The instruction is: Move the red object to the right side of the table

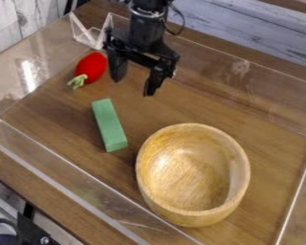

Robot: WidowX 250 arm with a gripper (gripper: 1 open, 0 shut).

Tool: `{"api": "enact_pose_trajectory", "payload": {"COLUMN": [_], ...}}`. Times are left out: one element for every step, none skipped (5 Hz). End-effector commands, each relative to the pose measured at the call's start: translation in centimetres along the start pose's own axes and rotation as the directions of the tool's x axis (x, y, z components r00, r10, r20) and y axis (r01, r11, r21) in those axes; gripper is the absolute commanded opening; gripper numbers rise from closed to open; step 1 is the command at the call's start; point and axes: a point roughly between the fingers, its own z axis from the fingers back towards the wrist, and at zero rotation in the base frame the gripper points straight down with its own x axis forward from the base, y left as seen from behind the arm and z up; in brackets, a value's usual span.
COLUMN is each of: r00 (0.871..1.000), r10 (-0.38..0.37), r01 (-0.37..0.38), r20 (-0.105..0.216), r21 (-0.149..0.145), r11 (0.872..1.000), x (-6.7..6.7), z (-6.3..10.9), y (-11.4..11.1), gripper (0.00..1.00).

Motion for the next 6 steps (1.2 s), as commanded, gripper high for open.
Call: {"api": "enact_pose_trajectory", "payload": {"r00": [0.999, 0.996, 0.996, 0.996, 0.997, 0.998], "r10": [-0.018, -0.051, -0.046, -0.041, -0.032, 0.019], "r01": [0.018, 0.050, 0.045, 0.041, 0.033, -0.018], "r20": [0.047, 0.072, 0.072, 0.073, 0.072, 0.068], "r21": [0.015, 0.021, 0.013, 0.005, -0.004, -0.018], "r11": [1.000, 0.999, 0.999, 0.999, 0.999, 1.000], "x": [1.1, 2.2, 2.1, 2.0, 1.9, 1.4], "z": [0.3, -0.4, -1.2, -2.1, -2.8, -2.9], "y": [2.6, 5.6, 6.2, 6.7, 7.3, 7.7], "gripper": [1.00, 1.00, 1.00, 1.00, 1.00, 1.00]}}
